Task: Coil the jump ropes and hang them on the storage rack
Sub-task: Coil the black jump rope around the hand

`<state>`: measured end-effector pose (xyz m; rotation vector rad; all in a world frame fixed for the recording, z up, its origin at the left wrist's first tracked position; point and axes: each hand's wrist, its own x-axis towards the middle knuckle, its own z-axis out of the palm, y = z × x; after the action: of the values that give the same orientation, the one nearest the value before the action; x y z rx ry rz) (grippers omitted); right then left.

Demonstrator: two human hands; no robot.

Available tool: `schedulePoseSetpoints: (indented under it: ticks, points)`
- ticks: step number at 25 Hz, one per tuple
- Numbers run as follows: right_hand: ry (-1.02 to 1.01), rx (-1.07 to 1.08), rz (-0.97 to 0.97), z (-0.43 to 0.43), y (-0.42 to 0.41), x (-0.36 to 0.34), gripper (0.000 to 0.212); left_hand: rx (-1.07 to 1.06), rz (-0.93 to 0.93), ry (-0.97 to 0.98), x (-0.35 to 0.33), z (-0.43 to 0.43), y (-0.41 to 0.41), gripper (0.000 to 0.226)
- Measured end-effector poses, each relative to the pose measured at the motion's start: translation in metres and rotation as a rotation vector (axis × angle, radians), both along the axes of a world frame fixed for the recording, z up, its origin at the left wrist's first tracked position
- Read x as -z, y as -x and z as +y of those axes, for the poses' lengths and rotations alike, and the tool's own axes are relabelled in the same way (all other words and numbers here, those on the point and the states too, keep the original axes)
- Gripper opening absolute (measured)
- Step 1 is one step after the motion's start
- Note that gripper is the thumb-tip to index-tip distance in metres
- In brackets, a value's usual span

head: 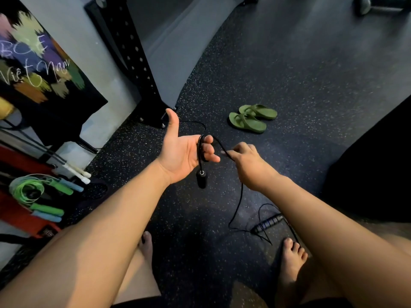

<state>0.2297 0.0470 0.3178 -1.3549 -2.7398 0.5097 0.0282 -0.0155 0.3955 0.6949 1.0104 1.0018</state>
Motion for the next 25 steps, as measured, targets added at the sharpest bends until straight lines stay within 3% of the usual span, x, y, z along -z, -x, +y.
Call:
schedulePoseSetpoints:
  ticks: [3,5,9,12,15,18,21,25]
  points:
    - [0.004,-0.077,0.019,0.003,-0.003,0.006,0.044,-0.007,-0.033,0.005,-0.001,-0.001,-0.002,0.115]
    - [0.109,-0.078,0.029,0.0,-0.001,0.004,0.034,-0.018,-0.126,-0.007,-0.004,-0.001,-0.003,0.12]
    - [0.281,-0.087,-0.033,-0.015,0.006,0.005,0.033,-0.088,-0.358,-0.076,-0.009,0.001,-0.002,0.137]
    - [0.331,-0.136,-0.017,-0.019,0.009,0.001,0.03,-0.141,-0.367,-0.1,-0.005,0.007,0.001,0.146]
    - [0.271,-0.236,0.091,-0.02,0.011,-0.008,0.016,-0.193,-0.243,-0.104,0.003,0.013,0.004,0.144]
    - [0.155,-0.297,0.206,-0.021,0.013,-0.021,0.015,-0.187,0.02,-0.083,0.007,0.016,-0.001,0.132]
    - [0.029,-0.309,0.286,-0.02,0.012,-0.034,0.021,-0.049,0.32,-0.047,0.016,0.017,-0.005,0.119]
    - [-0.091,-0.29,0.428,-0.012,0.005,-0.048,0.016,0.276,0.531,-0.031,0.026,0.012,-0.001,0.129]
